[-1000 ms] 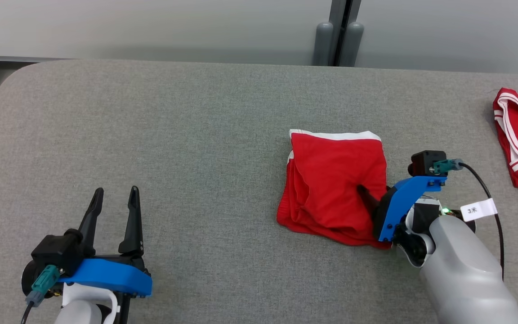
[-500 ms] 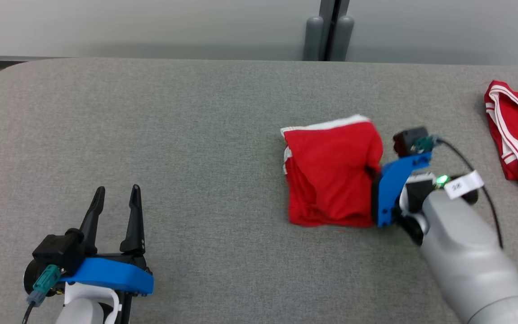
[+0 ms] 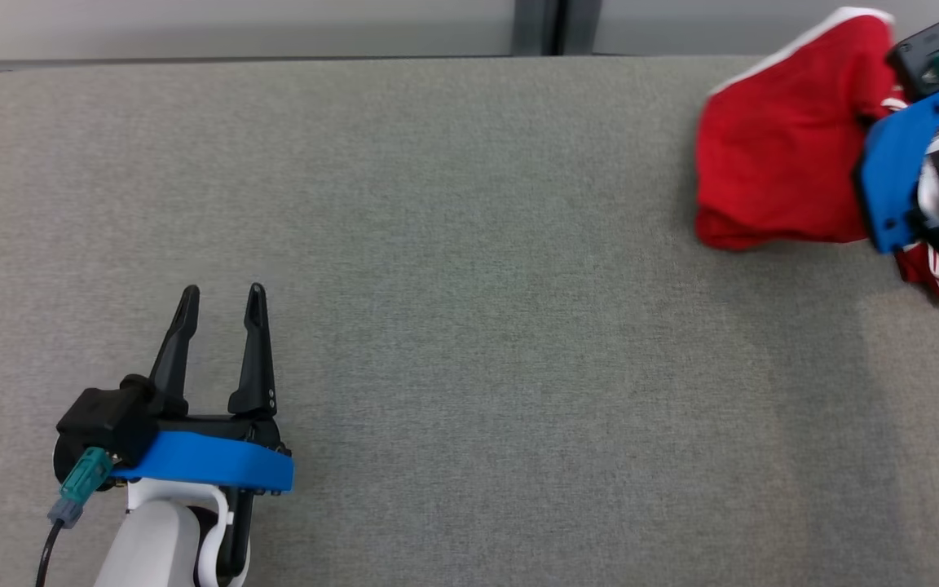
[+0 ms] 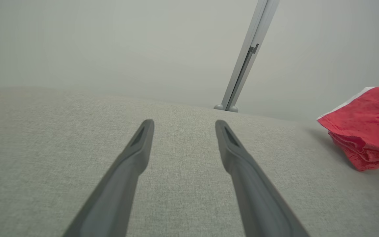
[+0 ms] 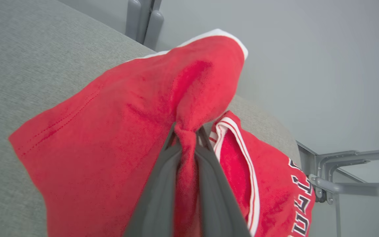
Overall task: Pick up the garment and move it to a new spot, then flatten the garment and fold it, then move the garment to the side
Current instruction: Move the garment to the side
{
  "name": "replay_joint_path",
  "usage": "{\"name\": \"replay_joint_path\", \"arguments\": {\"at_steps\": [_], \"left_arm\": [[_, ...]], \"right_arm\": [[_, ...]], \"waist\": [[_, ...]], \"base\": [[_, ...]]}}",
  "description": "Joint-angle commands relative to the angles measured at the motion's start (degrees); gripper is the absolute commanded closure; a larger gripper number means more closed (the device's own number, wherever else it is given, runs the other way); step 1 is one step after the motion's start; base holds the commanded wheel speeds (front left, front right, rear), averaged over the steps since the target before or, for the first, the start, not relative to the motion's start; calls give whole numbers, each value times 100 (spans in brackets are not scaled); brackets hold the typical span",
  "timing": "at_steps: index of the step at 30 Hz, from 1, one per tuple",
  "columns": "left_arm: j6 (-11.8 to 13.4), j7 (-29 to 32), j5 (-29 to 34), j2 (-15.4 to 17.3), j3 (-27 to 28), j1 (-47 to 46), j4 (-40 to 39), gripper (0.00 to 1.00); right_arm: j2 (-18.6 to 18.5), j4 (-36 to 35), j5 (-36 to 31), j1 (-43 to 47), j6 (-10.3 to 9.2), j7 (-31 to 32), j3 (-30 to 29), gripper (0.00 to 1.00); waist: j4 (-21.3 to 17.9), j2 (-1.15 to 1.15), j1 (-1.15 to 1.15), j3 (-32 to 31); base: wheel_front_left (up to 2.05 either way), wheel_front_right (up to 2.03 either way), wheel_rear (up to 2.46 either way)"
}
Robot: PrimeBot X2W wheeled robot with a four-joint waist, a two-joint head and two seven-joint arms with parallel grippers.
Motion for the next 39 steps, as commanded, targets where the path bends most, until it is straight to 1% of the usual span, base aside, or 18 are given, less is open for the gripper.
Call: {"name": "replay_joint_path", "arguments": {"at_steps": [1, 7, 10, 13, 16, 21, 23, 24, 25, 26, 27, 30, 34, 35, 36, 39], "left_arm": [[-19, -20, -17, -17, 7, -111, -33, 0], [-34, -44, 62, 38, 51, -315, -209, 0], [-38, -42, 58, 89, 126, -498, -278, 0], [-47, -42, 102, 132, 126, -715, -371, 0], [-52, -46, 148, 173, 103, -942, -469, 0], [-69, -47, 210, 221, 70, -1221, -617, 0], [-75, -48, 228, 235, 39, -1296, -661, 0], [-80, -48, 241, 249, 24, -1312, -675, 0], [-82, -48, 254, 261, 14, -1311, -686, 0], [-84, -48, 262, 270, 1, -1309, -695, 0], [-85, -48, 265, 284, -6, -1300, -709, 0], [-78, -49, 274, 317, -14, -1246, -730, 0], [-60, -36, 243, 358, -12, -1131, -649, 0], [-60, -36, 243, 358, -12, -1131, -649, 0], [-55, -29, 226, 351, -33, -1069, -578, 0], [-47, -35, 200, 325, -50, -930, -414, 0]], "right_arm": [[-196, -182, 85, -42, -1, 98, 103, 100], [-1323, -1185, 397, 80, -1, 480, 546, 100], [-1850, -1523, 251, 88, -2, 494, 604, 100], [-2229, -1719, 122, 136, -2, 443, 470, 100], [-2503, -1813, -27, 205, -2, 344, 250, 100], [-2666, -1821, -341, 405, -2, 104, -165, 100], [-2759, -1681, -442, 454, -2, -125, -295, 100], [-2742, -1615, -523, 476, -3, -177, -344, 89], [-2705, -1600, -659, 494, -2, -215, -422, 58], [-2660, -1538, -741, 534, -3, -206, -549, 2], [-2612, -1467, -831, 572, -3, -217, -698, 0], [-2435, -1375, -1139, 679, -3, -272, -1059, 0], [-2053, -1335, -1335, 885, -3, -410, -1516, 0], [-2053, -1335, -1335, 885, -3, -410, -1516, 0], [-1761, -1339, -1381, 1061, -2, -547, -1716, 0], [-1223, -1448, -1346, 1342, -2, -921, -2170, 0]], "waist": [[-37, 0, -1, 55], [-320, 0, -1, 499], [-417, 0, -1, 787], [-460, 0, -1, 1092], [-461, 0, -1, 1376], [-438, 0, -1, 1677], [-411, 0, -1, 1750], [-405, 0, -1, 1768], [-405, 0, -1, 1779], [-402, 0, -1, 1783], [-402, 0, -1, 1783], [-407, 0, -1, 1754], [-425, 0, -1, 1553], [-425, 0, -1, 1553], [-423, 0, -1, 1366], [-398, 0, -1, 996]], "base": [[0, 0, 0], [0, 0, 0], [0, 0, 0], [0, 0, 0], [0, 0, 0], [0, 0, 0], [0, 0, 0], [0, 0, 0], [0, 0, 0], [0, 0, 0], [0, 0, 0], [0, 0, 0], [0, 0, 0], [0, 0, 0], [0, 0, 0], [0, 0, 0]]}}
